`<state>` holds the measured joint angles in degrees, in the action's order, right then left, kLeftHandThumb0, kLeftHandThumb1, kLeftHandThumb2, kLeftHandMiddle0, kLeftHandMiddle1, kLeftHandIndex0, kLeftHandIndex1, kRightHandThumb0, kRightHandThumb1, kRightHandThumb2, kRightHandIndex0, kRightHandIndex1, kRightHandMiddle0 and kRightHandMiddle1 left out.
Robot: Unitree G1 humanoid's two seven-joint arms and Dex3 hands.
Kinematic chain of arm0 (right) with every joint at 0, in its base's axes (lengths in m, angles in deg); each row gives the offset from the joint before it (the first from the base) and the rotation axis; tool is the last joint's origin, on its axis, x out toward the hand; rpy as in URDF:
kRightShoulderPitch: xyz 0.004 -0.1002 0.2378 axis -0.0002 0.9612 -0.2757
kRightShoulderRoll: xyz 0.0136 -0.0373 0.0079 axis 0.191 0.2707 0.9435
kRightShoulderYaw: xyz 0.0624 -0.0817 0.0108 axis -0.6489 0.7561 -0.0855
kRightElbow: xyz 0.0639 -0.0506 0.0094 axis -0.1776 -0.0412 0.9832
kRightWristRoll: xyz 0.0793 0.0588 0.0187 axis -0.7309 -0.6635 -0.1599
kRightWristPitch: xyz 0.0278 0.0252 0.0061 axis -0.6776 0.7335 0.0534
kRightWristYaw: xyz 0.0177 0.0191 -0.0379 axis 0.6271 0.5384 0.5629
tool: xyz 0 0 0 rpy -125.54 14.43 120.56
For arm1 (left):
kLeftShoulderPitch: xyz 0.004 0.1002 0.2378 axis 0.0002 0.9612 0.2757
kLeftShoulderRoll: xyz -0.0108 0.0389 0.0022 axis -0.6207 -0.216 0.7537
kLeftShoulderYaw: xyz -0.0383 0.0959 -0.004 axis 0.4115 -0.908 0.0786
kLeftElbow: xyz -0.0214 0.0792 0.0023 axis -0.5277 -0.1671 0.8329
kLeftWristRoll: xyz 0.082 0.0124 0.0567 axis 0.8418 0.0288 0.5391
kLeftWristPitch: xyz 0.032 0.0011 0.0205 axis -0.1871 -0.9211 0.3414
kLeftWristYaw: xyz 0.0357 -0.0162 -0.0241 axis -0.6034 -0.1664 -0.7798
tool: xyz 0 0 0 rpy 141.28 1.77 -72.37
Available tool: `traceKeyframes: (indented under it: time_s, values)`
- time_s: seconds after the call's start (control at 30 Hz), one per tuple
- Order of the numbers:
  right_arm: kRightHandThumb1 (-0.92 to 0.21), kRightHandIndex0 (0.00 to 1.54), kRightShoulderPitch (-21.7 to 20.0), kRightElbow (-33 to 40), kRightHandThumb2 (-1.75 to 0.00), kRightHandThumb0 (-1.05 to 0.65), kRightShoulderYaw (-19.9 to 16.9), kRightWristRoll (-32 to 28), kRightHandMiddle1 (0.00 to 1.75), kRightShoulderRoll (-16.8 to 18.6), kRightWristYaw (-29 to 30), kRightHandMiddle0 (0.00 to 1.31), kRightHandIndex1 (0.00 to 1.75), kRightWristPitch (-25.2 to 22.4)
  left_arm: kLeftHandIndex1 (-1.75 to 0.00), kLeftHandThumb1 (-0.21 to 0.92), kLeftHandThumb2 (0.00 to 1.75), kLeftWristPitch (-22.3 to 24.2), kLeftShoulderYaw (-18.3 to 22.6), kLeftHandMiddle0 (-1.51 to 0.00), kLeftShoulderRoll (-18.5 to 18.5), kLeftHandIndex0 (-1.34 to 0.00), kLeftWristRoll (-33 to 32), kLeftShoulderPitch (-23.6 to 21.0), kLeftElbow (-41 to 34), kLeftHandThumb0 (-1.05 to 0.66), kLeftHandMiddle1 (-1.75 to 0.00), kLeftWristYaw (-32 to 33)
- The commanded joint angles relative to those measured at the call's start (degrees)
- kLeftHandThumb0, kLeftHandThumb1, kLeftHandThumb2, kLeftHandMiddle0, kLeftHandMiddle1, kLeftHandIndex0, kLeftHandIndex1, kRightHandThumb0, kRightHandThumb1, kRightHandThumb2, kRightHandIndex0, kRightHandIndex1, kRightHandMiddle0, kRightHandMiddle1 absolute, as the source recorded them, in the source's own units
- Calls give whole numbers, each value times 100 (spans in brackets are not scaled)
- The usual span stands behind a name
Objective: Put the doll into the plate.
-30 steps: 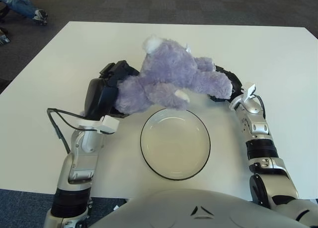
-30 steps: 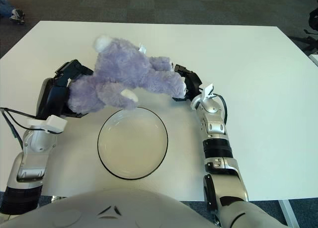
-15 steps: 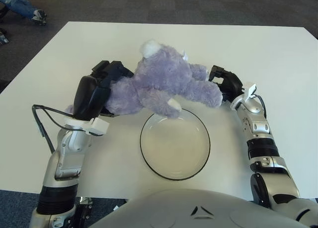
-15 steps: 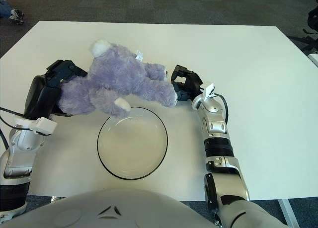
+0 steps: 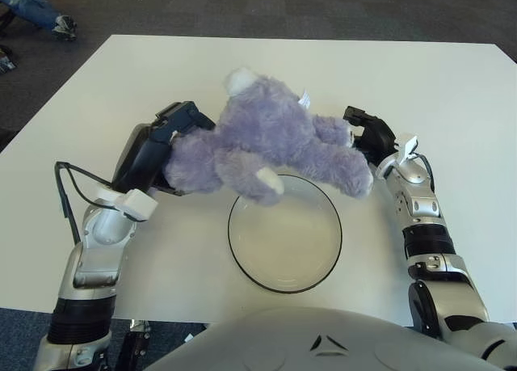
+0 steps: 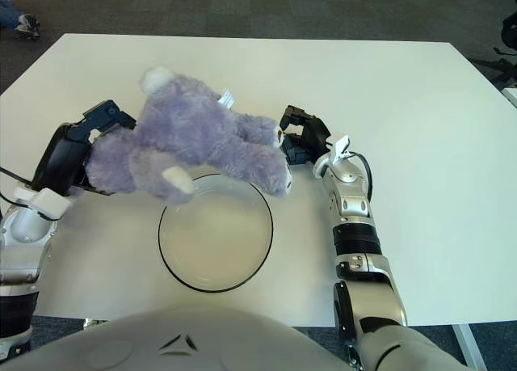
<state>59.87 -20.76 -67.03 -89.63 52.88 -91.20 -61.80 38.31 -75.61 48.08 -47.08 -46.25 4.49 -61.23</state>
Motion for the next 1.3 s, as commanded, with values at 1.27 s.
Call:
traceKeyframes:
  time_s: [1.27]
  values:
    - [-27, 124, -132, -114, -137, -50, 37, 41, 175, -100, 23, 65, 175, -4, -175, -3, 175, -3610, 614, -91, 251, -117, 1632, -1256, 2519, 65, -175, 935]
